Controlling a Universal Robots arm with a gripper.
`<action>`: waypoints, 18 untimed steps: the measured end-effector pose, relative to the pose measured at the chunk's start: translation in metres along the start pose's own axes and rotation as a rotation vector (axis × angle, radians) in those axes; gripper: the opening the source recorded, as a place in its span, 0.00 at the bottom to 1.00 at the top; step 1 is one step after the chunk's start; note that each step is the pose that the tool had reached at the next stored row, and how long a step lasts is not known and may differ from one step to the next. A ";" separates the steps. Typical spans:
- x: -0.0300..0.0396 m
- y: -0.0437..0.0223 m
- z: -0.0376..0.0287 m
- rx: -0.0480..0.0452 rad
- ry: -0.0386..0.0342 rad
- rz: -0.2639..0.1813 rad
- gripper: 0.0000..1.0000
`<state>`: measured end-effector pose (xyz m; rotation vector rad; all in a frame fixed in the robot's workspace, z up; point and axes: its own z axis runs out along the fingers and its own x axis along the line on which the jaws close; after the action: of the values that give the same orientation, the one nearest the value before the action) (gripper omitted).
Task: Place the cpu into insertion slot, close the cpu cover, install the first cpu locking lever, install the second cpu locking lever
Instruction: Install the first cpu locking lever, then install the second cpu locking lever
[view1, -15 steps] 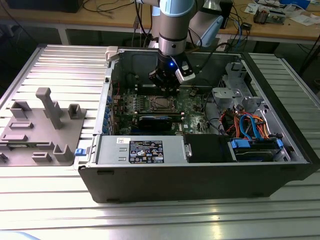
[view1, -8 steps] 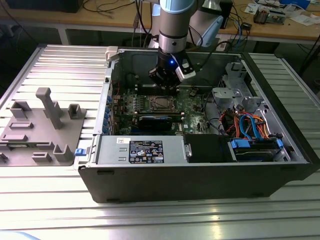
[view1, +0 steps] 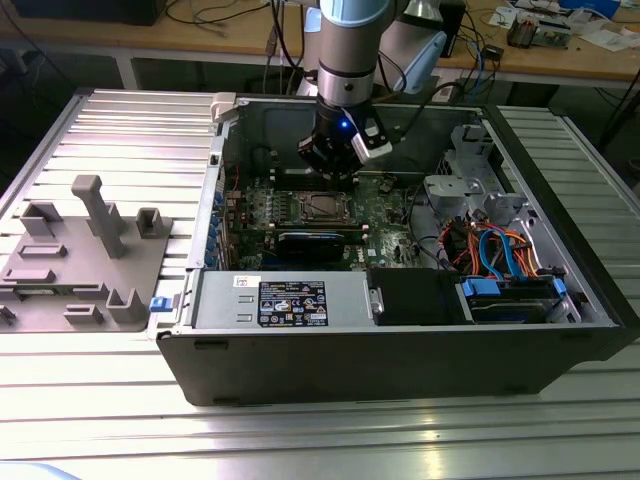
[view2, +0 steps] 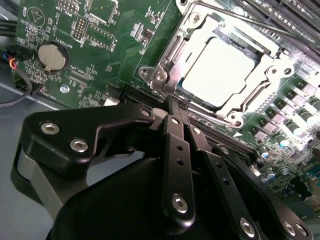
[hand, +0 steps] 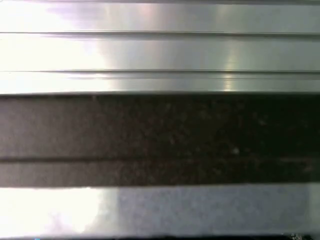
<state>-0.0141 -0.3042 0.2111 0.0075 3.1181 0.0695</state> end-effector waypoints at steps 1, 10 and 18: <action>0.0000 0.0000 0.0000 0.0001 0.0000 0.000 0.11; 0.0000 -0.0024 -0.0002 0.0001 0.0000 0.000 0.11; -0.0002 -0.0031 -0.0066 0.0001 0.0001 0.000 0.11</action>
<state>-0.0141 -0.3076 0.2175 0.0075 3.1182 0.0693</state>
